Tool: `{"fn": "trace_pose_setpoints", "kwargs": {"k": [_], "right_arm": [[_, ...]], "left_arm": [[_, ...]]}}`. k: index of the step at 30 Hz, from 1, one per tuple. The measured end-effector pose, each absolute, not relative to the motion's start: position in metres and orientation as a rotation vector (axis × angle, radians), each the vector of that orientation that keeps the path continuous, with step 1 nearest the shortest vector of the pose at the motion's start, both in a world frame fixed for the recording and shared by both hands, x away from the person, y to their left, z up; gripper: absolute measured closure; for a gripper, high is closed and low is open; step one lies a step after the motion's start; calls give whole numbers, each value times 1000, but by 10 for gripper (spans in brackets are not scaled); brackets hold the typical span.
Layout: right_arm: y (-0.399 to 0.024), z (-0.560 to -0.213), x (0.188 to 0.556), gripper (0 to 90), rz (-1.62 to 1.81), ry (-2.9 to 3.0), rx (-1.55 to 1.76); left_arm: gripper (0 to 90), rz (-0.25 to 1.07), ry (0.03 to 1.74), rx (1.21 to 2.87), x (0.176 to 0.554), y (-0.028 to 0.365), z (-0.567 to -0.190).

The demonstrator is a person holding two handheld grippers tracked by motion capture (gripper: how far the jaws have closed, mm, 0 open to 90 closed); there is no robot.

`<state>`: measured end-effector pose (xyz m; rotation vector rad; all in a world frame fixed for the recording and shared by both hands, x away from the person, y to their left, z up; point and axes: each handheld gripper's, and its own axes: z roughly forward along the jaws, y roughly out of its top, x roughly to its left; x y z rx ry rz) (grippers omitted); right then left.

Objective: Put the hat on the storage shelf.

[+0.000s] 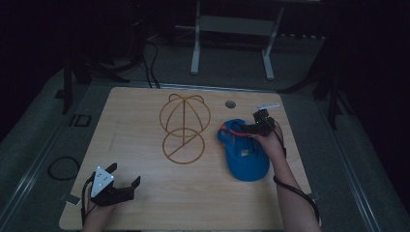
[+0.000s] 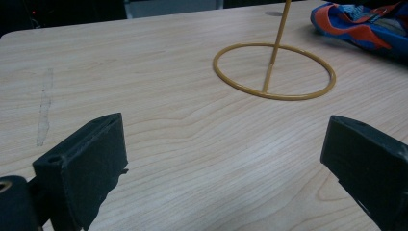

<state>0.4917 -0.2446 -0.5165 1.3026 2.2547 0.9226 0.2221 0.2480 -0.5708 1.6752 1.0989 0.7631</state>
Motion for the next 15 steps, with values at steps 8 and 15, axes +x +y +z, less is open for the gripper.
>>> {"fn": "trace_pose_setpoints", "kwargs": {"k": [8,15], "right_arm": [[-240,-538,501,213,829,2308,1332],[-242,-548,503,235,777,2338,1366]], "left_arm": [[26,753,1101,1674,223,249,-571],[26,757,1101,1678,223,248,-571]]}}
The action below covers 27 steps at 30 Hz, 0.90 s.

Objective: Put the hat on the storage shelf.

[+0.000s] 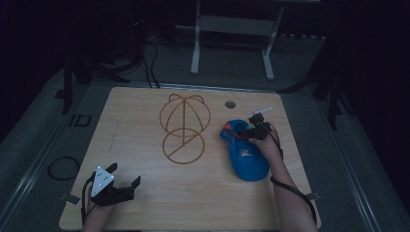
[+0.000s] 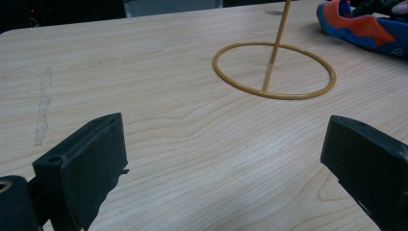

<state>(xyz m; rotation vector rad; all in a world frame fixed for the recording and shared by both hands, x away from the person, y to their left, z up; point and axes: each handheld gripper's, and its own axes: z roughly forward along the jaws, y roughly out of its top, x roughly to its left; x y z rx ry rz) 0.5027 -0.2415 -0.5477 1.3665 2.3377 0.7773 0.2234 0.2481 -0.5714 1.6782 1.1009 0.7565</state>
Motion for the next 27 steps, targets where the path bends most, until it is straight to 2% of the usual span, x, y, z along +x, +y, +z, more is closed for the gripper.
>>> {"fn": "trace_pose_setpoints", "kwargs": {"k": [2,4,6,8,14,18,27], "right_arm": [[-238,-549,501,238,737,2353,1320],[-237,-549,499,327,745,2371,1301],[-237,-548,499,348,753,2376,1298],[-238,-547,497,524,762,2373,1295],[-237,-546,493,794,758,2379,1263],[-234,-544,490,846,745,2372,1270],[-242,-514,468,851,888,2280,1215]], "left_arm": [[26,758,1099,1679,223,248,-571],[26,758,1100,1677,223,248,-571],[26,758,1103,1678,223,248,-571],[26,755,1104,1677,224,249,-572],[26,755,1104,1685,224,248,-572],[26,756,1107,1681,223,248,-571],[26,766,1108,1686,223,247,-570]]}}
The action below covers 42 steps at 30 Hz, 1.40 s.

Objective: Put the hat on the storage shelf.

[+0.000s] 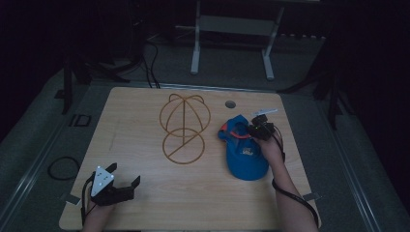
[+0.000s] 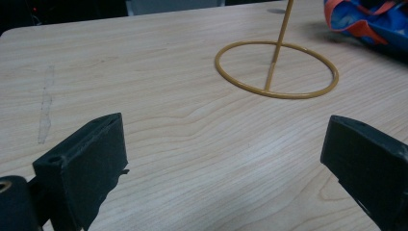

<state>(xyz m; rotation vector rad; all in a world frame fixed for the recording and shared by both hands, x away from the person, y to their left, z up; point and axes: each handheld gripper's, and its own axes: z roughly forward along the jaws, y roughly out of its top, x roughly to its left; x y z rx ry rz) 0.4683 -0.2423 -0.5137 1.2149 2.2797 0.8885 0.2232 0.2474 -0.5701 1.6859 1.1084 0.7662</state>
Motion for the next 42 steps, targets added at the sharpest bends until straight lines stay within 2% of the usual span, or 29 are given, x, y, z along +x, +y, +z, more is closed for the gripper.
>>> {"fn": "trace_pose_setpoints", "kwargs": {"k": [13,17,26,36,42], "right_arm": [[-258,-460,418,854,1064,2158,1118],[-258,-438,401,854,1118,2117,1067],[-258,-396,368,855,1191,2053,972],[-249,-377,337,856,1244,2033,893],[-238,-374,318,856,1280,2047,821]], "left_arm": [[26,740,1124,1654,223,248,-564],[26,734,1082,1670,221,244,-556],[26,605,1034,1690,221,229,-533],[26,494,899,1682,226,201,-490],[26,508,820,1713,235,182,-461]]}}
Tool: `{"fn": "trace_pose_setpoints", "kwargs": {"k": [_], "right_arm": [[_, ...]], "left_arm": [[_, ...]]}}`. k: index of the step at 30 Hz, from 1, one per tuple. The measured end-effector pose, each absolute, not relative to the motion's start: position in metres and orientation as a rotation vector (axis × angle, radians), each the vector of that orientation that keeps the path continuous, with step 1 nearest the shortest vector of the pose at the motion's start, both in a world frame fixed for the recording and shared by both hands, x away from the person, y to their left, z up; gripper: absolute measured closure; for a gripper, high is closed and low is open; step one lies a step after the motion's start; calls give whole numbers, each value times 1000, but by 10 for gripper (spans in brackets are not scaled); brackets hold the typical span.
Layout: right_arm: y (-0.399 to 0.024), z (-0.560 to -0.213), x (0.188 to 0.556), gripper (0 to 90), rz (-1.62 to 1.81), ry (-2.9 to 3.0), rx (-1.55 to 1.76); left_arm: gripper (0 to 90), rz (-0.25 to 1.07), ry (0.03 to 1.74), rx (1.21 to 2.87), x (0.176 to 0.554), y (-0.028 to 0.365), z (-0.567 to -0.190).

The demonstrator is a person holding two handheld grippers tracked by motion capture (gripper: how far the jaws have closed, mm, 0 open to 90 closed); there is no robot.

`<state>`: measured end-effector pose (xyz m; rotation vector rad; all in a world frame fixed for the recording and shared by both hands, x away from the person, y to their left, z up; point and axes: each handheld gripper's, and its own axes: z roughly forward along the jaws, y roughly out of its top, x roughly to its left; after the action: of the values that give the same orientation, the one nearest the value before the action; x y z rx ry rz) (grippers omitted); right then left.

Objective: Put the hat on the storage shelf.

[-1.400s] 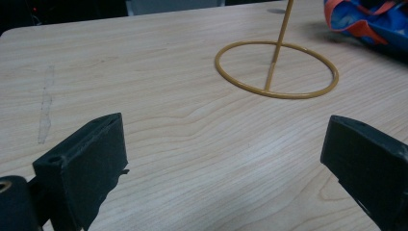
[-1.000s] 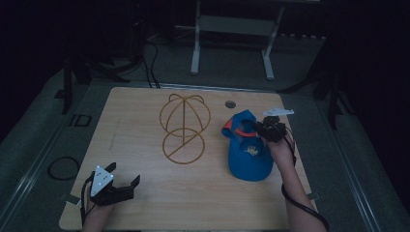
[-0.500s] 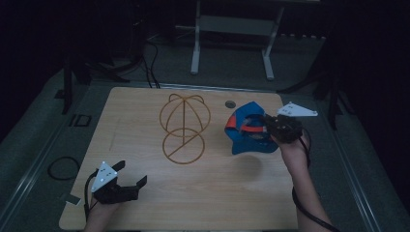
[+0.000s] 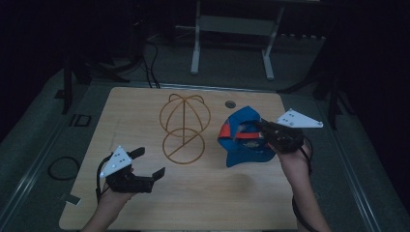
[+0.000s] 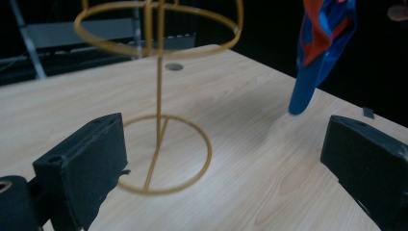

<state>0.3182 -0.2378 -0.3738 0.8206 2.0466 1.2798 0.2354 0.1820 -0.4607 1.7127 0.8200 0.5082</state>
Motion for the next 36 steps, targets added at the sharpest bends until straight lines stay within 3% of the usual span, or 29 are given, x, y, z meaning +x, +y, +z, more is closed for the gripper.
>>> {"fn": "trace_pose_setpoints", "kwargs": {"k": [9,14,20,21,30,36], "right_arm": [[-220,-379,302,856,1293,2075,757],[-212,-381,295,855,1305,2090,727],[-202,-384,289,855,1309,2116,683],[-202,-384,289,855,1309,2116,683],[-192,-383,283,855,1309,2121,643],[-191,-379,280,855,1334,2116,637]], "left_arm": [[27,481,740,1767,248,152,-428],[52,399,686,1746,257,136,-412],[82,439,623,1800,267,108,-387],[120,439,623,1800,267,108,-387],[178,468,568,1930,284,59,-368],[208,402,571,2000,298,40,-371]]}}
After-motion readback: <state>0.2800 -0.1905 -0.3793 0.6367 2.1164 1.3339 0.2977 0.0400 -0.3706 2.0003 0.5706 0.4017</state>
